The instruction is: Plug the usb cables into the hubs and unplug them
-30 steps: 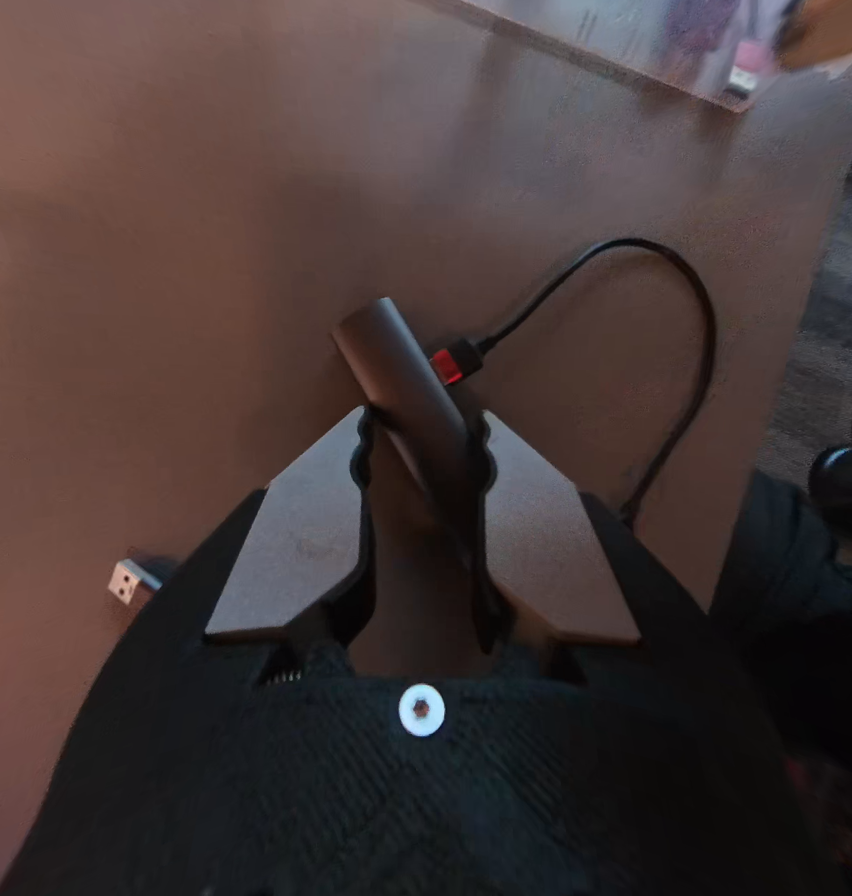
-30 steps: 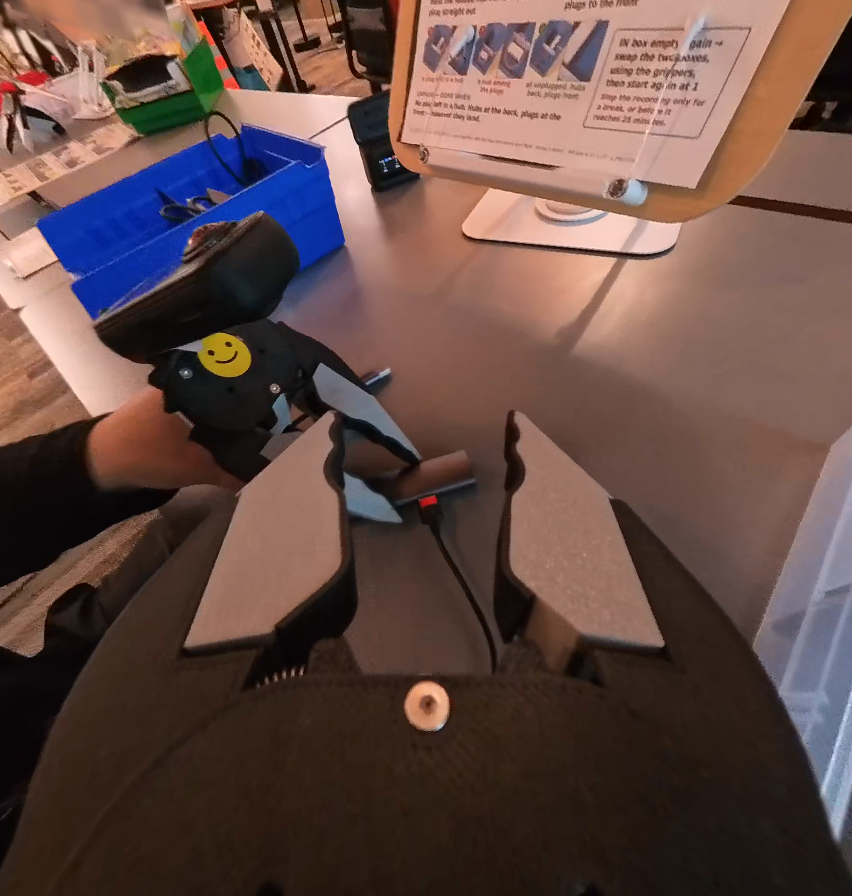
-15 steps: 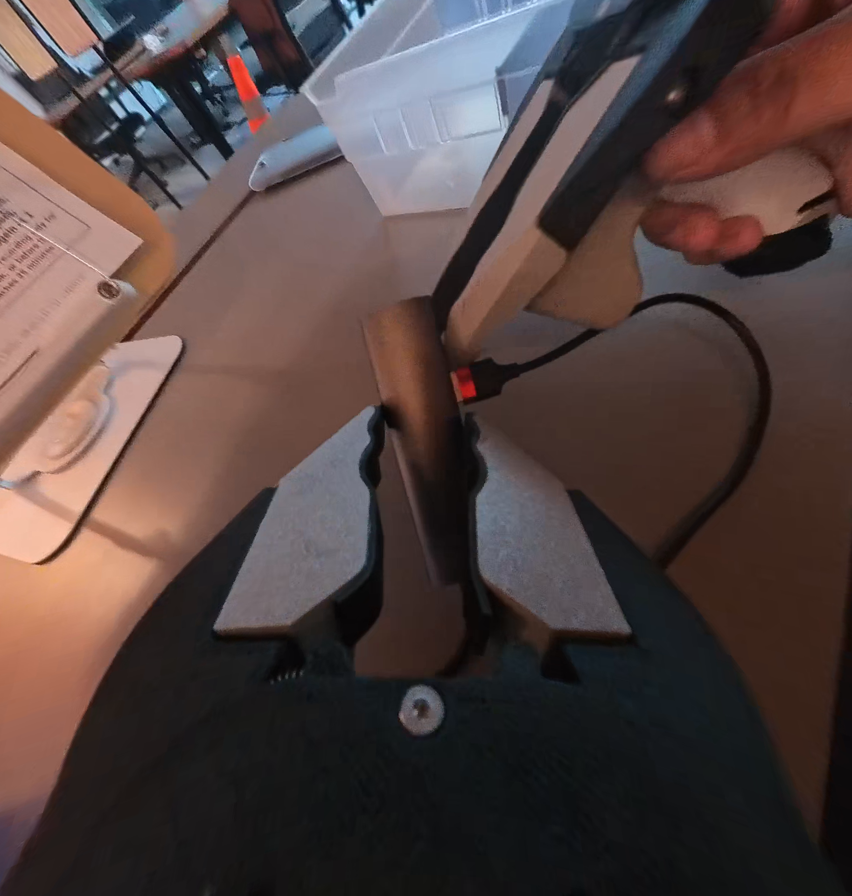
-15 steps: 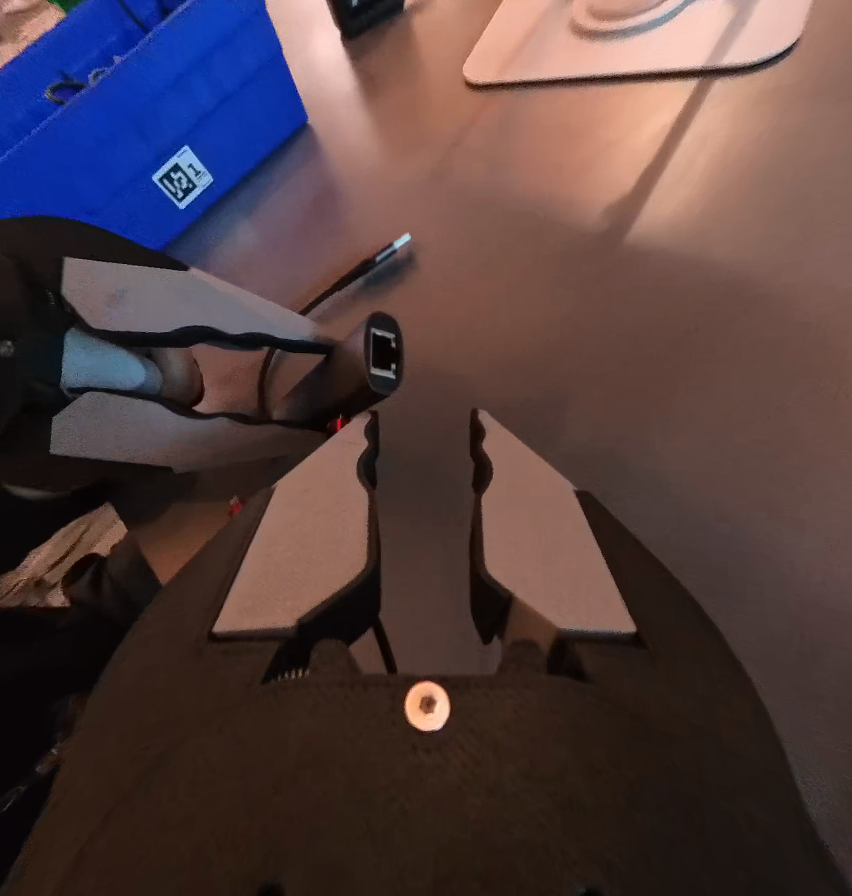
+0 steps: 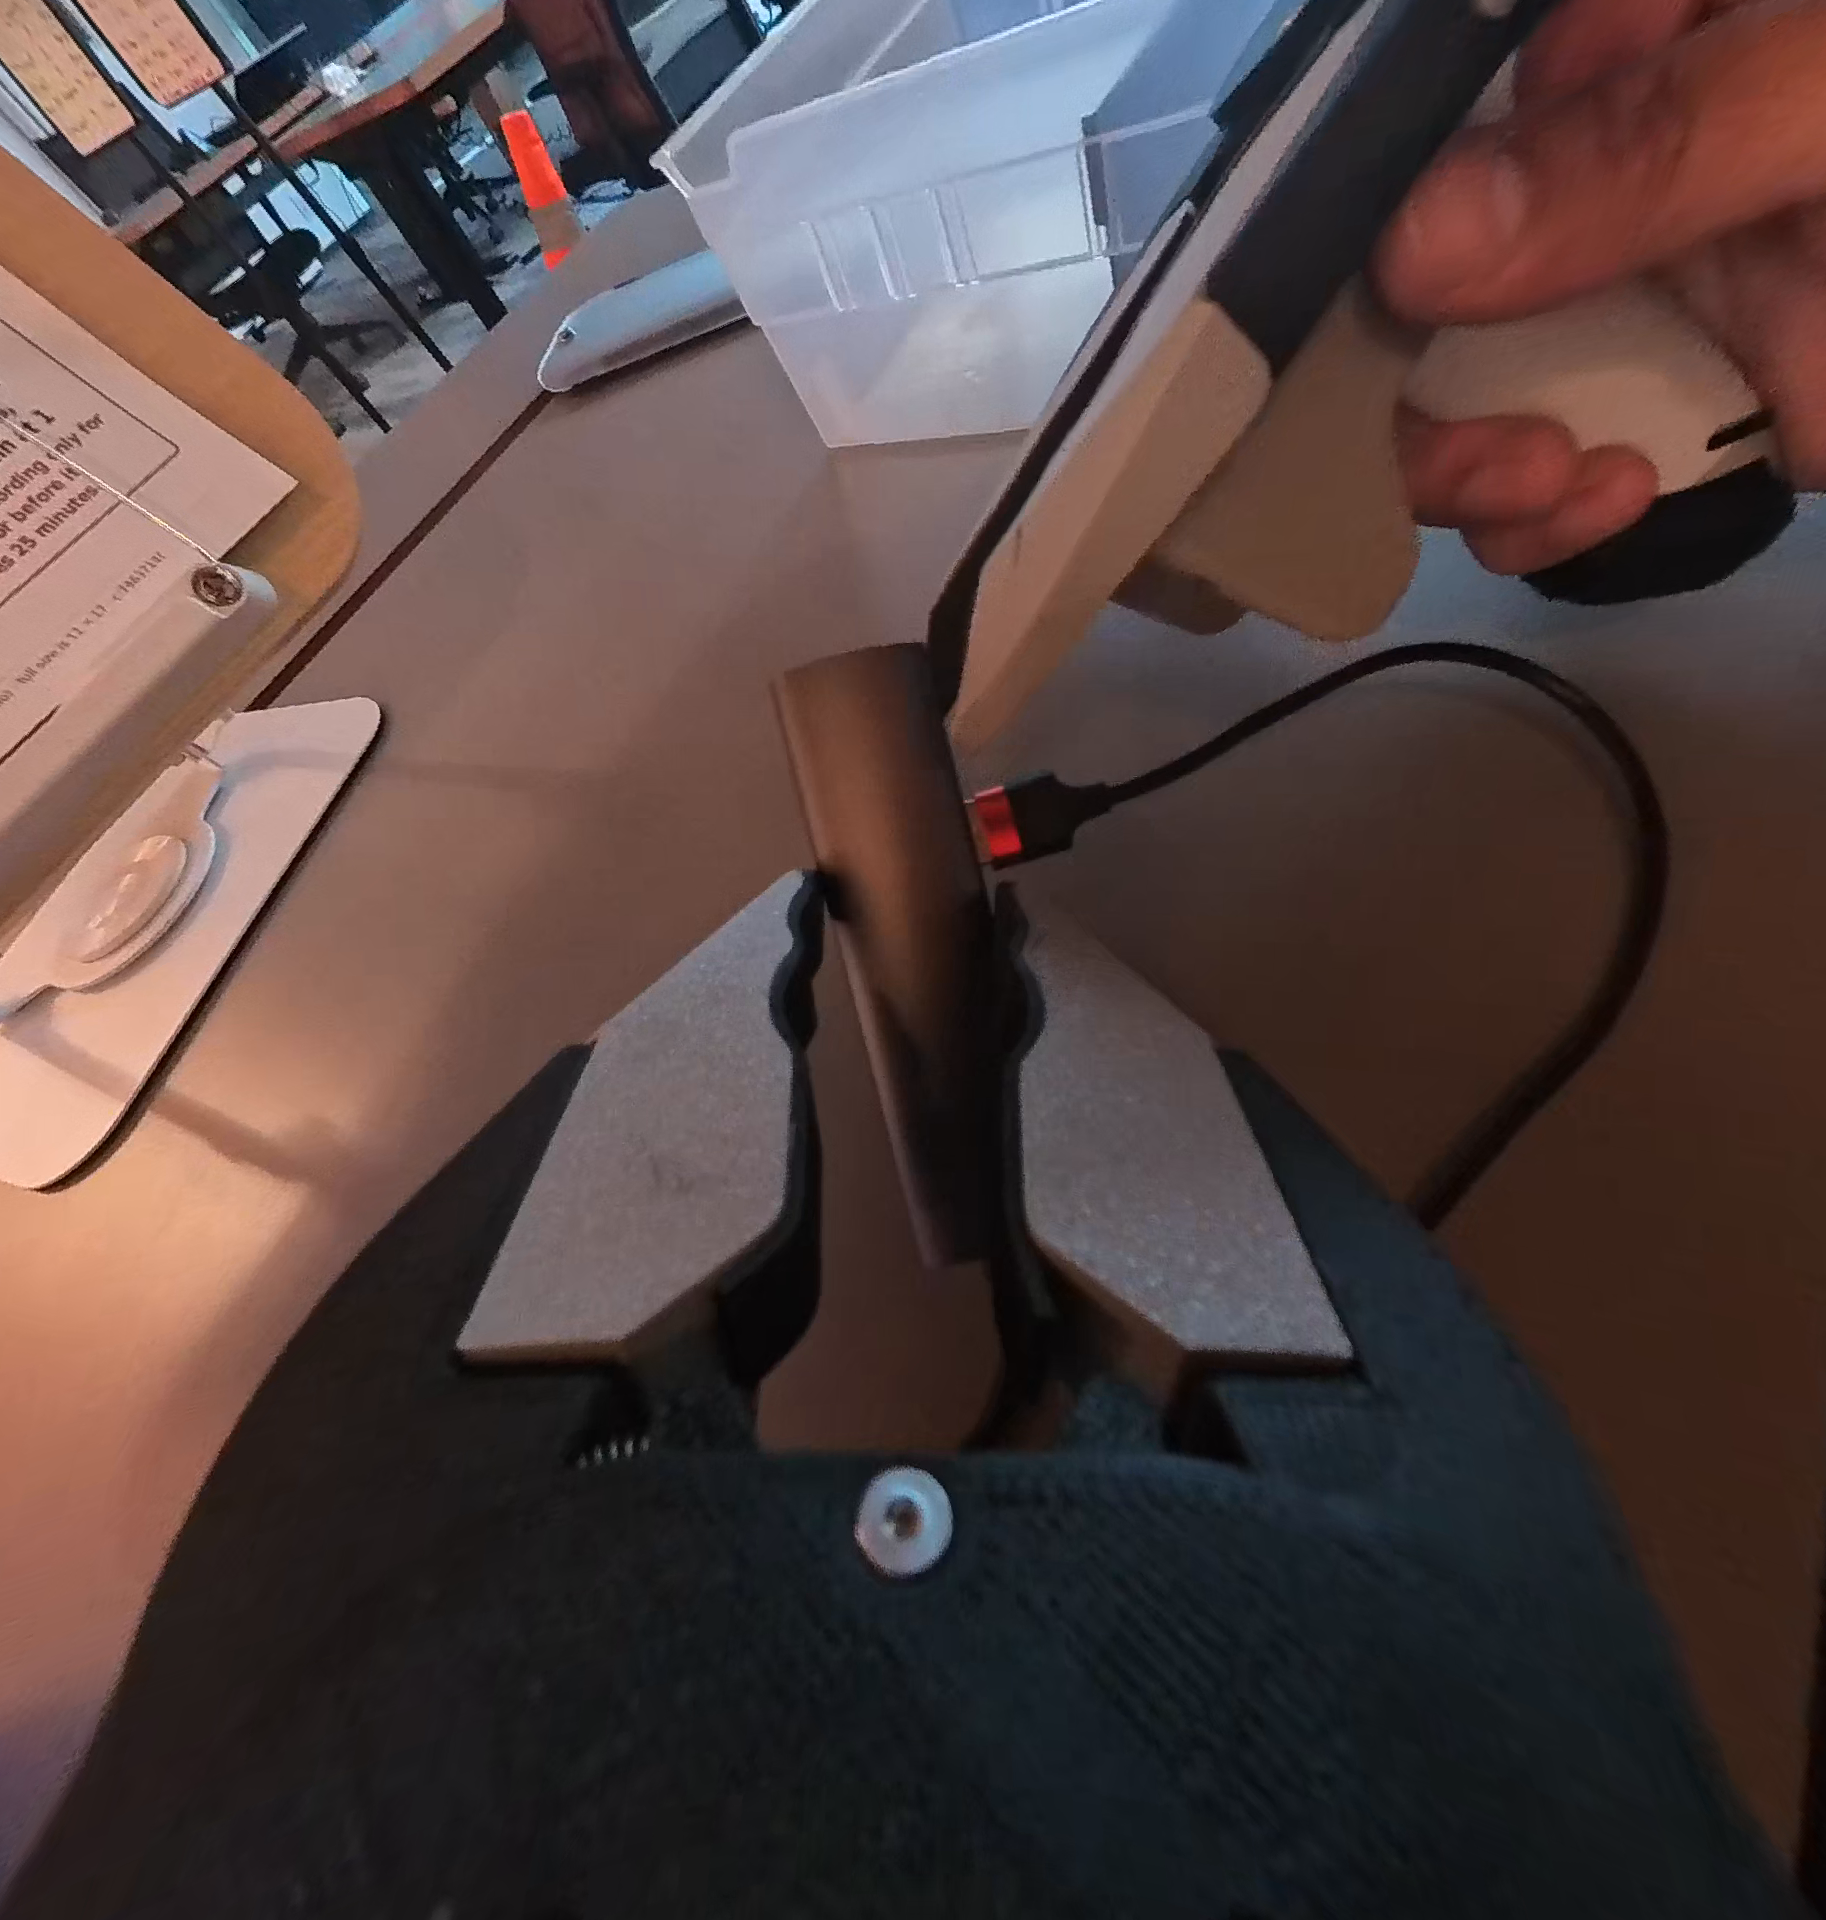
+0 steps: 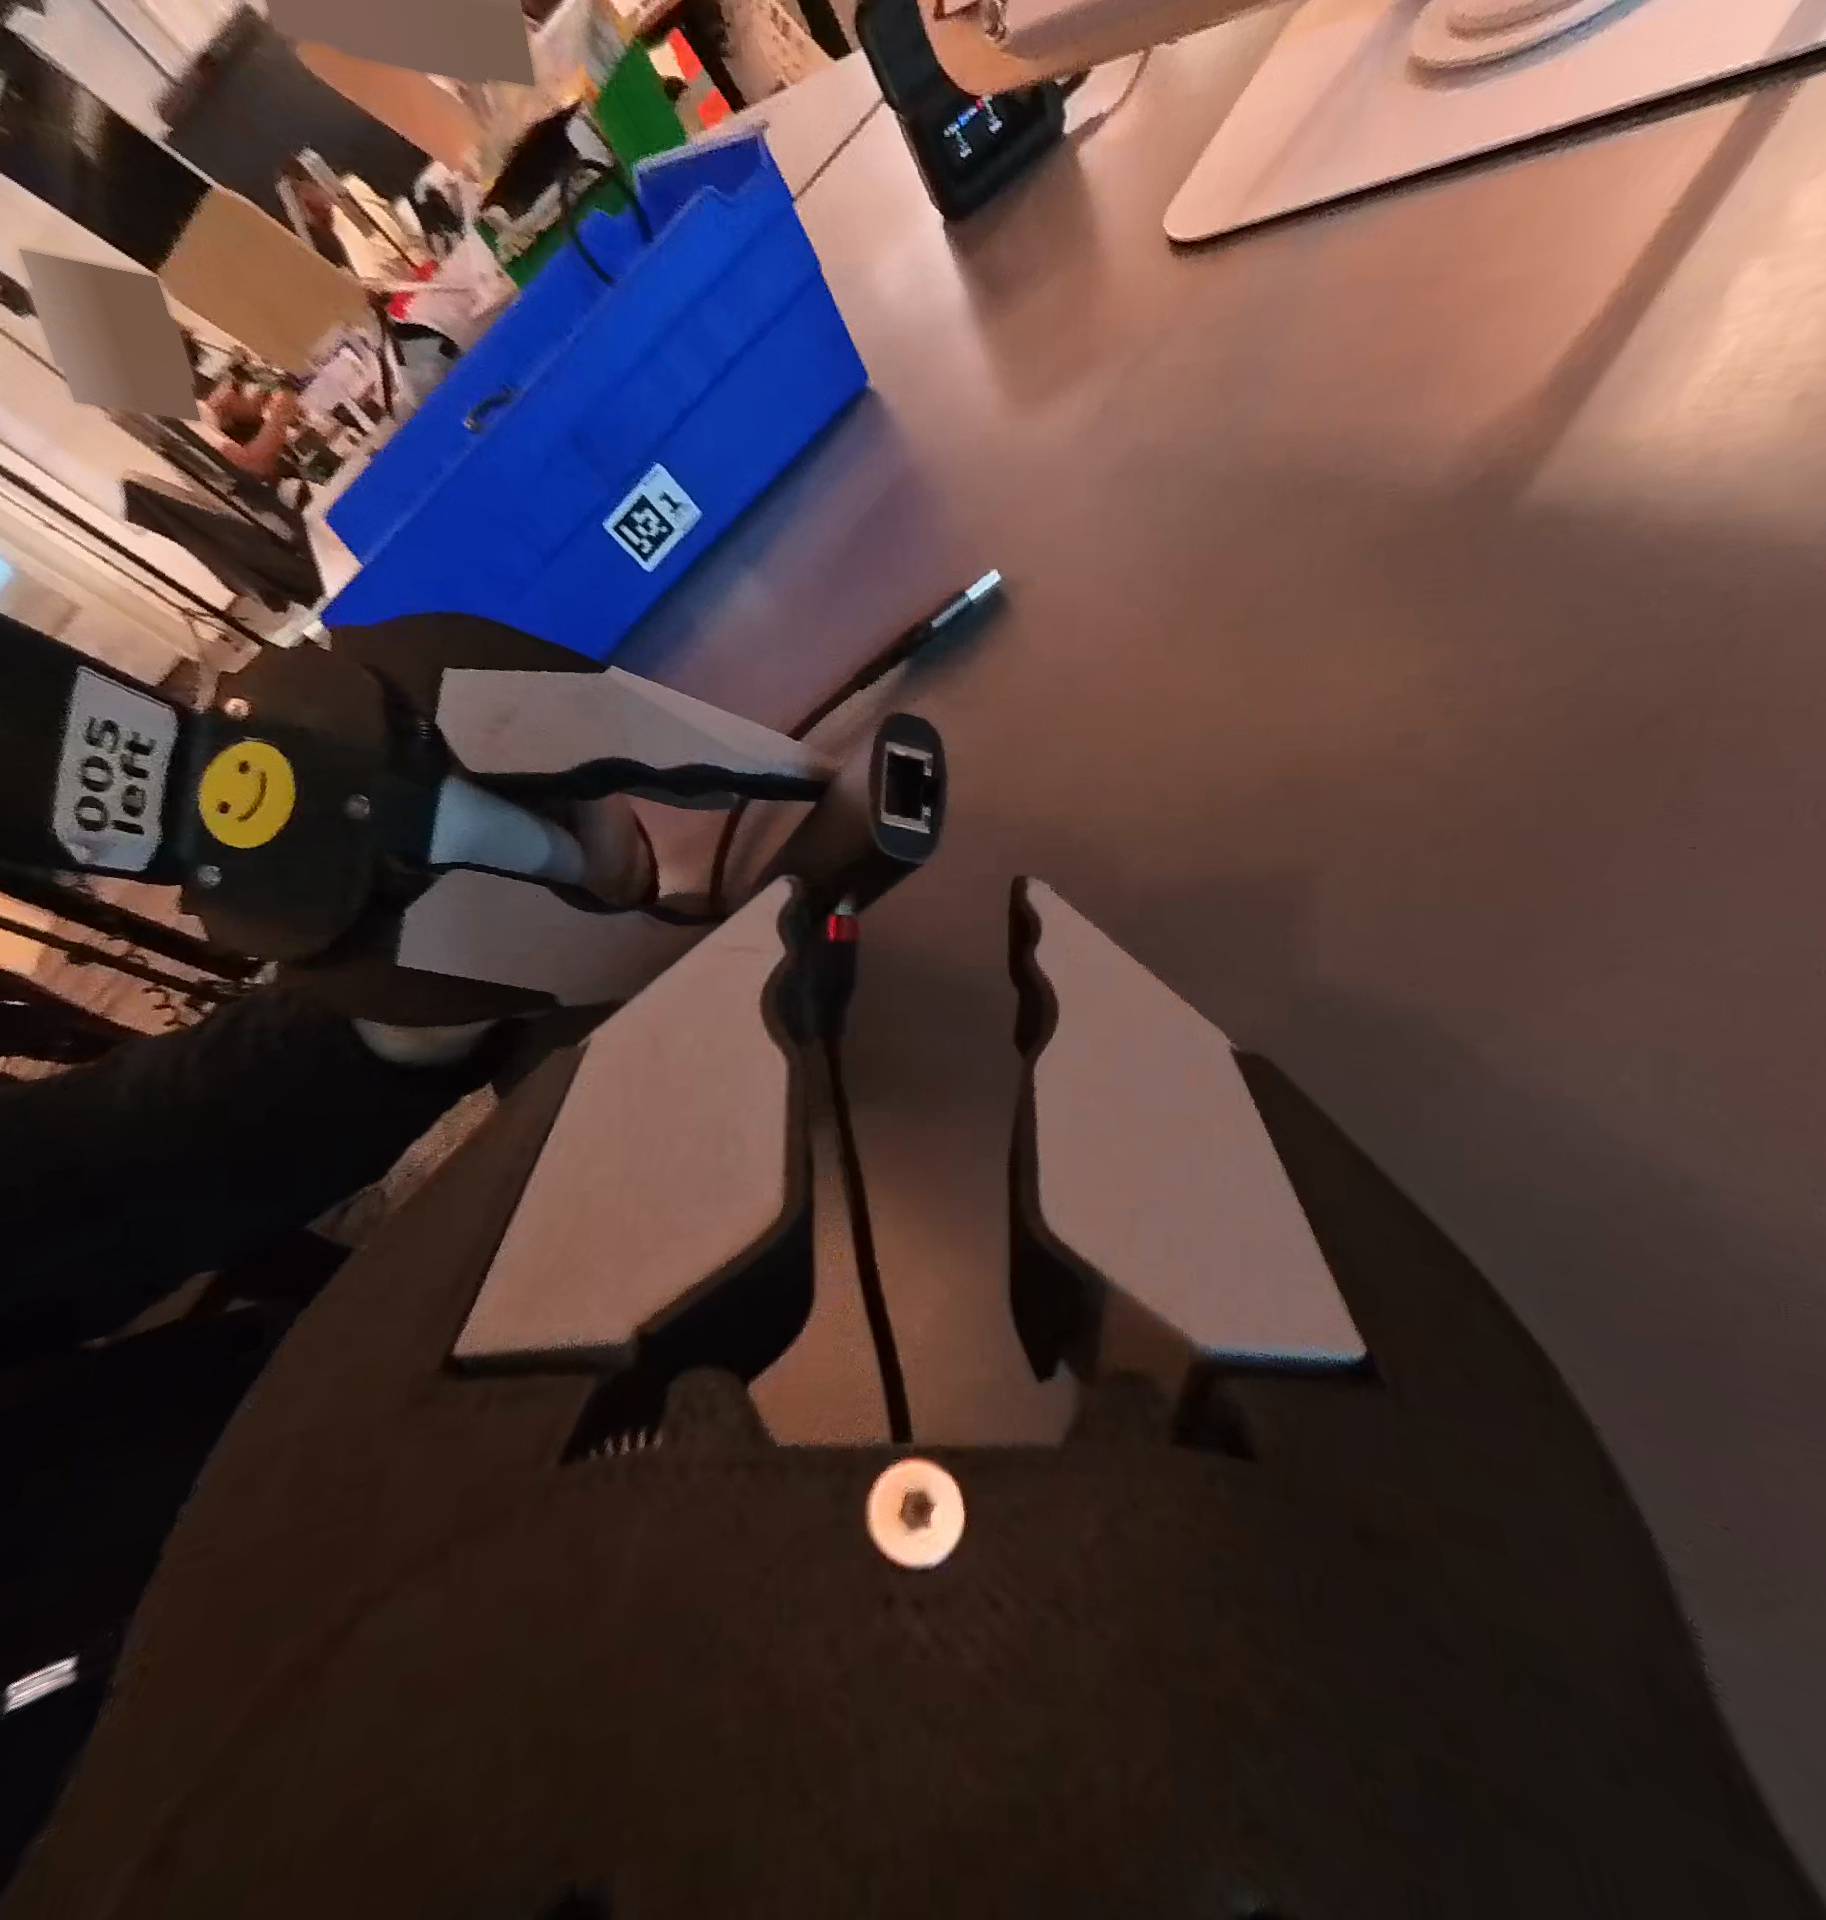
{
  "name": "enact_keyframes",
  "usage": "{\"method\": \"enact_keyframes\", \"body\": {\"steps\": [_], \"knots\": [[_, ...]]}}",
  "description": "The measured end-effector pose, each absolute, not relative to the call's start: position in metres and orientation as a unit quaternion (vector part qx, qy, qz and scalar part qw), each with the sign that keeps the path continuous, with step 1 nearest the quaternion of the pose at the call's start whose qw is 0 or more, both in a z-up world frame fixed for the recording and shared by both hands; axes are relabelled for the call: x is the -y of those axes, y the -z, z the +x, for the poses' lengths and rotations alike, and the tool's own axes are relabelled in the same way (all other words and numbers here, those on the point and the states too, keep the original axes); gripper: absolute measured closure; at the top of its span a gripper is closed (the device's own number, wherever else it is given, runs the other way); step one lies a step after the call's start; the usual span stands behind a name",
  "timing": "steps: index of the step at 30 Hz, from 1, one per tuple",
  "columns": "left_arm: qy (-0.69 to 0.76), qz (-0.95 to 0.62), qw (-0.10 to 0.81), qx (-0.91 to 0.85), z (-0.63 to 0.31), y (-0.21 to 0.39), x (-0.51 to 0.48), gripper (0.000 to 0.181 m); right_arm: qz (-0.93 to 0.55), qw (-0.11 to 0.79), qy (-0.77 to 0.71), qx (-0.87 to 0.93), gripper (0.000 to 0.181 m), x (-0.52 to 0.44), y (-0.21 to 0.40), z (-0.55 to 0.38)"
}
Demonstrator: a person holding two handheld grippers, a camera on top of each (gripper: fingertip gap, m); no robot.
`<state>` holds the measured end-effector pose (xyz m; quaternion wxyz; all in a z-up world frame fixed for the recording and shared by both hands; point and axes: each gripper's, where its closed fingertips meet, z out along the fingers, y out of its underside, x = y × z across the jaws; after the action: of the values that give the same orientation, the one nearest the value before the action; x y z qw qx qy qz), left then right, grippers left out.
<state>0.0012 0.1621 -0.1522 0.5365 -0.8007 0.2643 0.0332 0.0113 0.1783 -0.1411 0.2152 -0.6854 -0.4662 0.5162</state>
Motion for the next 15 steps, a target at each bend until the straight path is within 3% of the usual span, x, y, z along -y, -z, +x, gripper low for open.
{"method": "enact_keyframes", "body": {"steps": [9, 15], "knots": [[-0.047, -0.784, 0.553, -0.277, 0.005, 0.148, -0.161, 0.150, -0.663, 0.227, -0.523, 0.486, 0.150, -0.169, 0.131, 0.009], [-0.057, -0.763, 0.570, -0.300, 0.016, 0.142, -0.157, 0.150, -0.662, 0.195, -0.534, 0.489, 0.162, -0.156, 0.135, 0.003]]}}
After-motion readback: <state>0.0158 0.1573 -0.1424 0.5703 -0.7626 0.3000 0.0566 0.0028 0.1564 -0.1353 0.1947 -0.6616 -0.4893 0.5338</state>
